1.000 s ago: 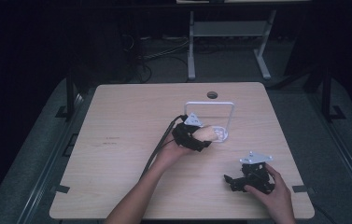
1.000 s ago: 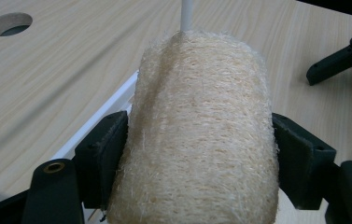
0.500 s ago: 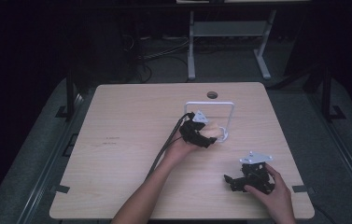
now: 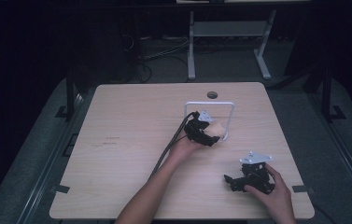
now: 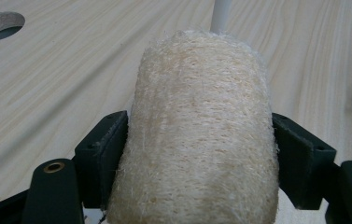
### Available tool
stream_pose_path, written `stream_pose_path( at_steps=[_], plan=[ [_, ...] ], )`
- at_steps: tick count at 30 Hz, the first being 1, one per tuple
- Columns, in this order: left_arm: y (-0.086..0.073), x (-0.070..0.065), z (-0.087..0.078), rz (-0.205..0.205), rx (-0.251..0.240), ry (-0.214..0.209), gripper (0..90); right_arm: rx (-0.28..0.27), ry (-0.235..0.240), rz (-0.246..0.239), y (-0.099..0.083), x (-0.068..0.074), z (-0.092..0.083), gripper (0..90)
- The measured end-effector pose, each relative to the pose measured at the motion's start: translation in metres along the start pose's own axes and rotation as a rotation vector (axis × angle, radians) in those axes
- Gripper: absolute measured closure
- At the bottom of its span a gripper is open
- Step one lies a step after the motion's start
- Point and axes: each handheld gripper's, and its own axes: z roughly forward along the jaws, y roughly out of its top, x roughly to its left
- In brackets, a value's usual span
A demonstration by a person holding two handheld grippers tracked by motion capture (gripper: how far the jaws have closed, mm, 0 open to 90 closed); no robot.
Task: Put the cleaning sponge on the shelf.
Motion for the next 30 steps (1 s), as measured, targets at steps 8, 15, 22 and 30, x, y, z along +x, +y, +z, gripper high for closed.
stream_pose_path(
  at_steps=[8,15,22,30],
  plan=[
    [-0.0008,0.0003,0.0066,0.001,0.015,0.004,25.8,0.002,-0.001,0.001,0.0001,0.0001,-0.0002,0.0],
    [-0.0014,0.0000,0.0092,0.008,0.019,0.012,25.8,0.002,-0.001,0.001,0.0001,0.0001,-0.0002,0.0],
    [-0.0016,0.0004,0.0090,0.013,0.026,0.021,25.1,0.002,-0.001,0.001,0.0001,0.0001,-0.0002,0.0],
    [0.0007,-0.0009,0.0045,0.007,0.017,0.028,21.4,0.001,-0.001,0.002,0.0000,0.0002,0.0000,0.0]
  ],
)
